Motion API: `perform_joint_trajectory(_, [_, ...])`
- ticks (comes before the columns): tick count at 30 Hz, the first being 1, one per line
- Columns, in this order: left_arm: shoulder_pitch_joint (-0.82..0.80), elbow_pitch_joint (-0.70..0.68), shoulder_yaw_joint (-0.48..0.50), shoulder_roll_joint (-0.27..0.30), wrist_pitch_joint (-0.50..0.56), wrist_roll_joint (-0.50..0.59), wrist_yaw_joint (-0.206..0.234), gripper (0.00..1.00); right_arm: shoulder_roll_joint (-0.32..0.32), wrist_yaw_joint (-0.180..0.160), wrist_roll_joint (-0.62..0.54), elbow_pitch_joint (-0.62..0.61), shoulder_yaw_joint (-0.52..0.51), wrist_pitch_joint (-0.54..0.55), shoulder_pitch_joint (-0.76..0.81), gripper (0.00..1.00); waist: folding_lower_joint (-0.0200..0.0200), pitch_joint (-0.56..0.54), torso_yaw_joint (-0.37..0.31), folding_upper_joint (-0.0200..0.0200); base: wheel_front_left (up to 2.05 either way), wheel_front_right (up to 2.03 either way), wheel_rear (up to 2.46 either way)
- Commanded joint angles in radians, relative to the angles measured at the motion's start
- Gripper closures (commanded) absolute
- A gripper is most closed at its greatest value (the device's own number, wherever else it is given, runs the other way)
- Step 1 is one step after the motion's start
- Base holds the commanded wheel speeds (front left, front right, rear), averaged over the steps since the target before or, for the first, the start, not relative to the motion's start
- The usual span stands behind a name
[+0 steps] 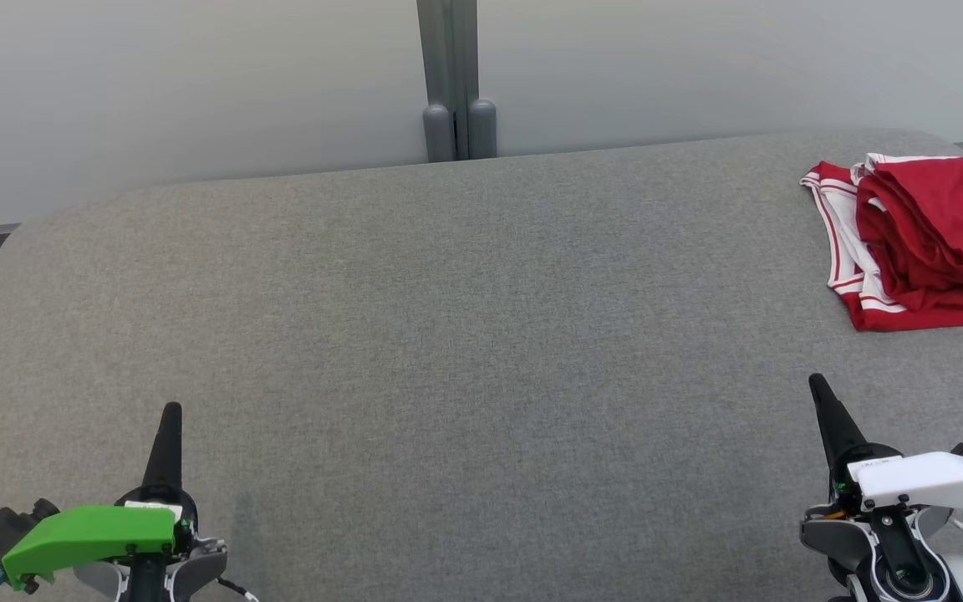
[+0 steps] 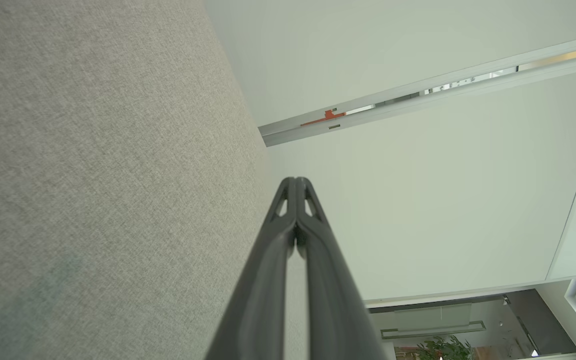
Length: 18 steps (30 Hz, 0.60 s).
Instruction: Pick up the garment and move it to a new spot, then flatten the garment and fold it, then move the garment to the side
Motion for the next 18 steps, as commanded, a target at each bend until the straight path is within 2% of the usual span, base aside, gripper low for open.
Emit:
perform_joint_trajectory(1, [-0.021, -0.009, 0.005, 0.001, 0.008, -0.023, -0.005, 1.0, 0.001, 0.001, 0.025, 0.0, -0.004, 0.006, -0.02, 1.0, 0.0, 0.0, 0.0, 0.0, 0.0, 0.0, 0.0])
perform_joint_trajectory(18, [-0.029, -0.012, 0.017, -0.001, 0.04, -0.153, -0.011, 1.0, 0.004, 0.001, 0.151, 0.01, -0.019, 0.041, -0.033, 1.0, 0.0, 0.003, -0.006, 0.0, 0.0, 0.0, 0.0])
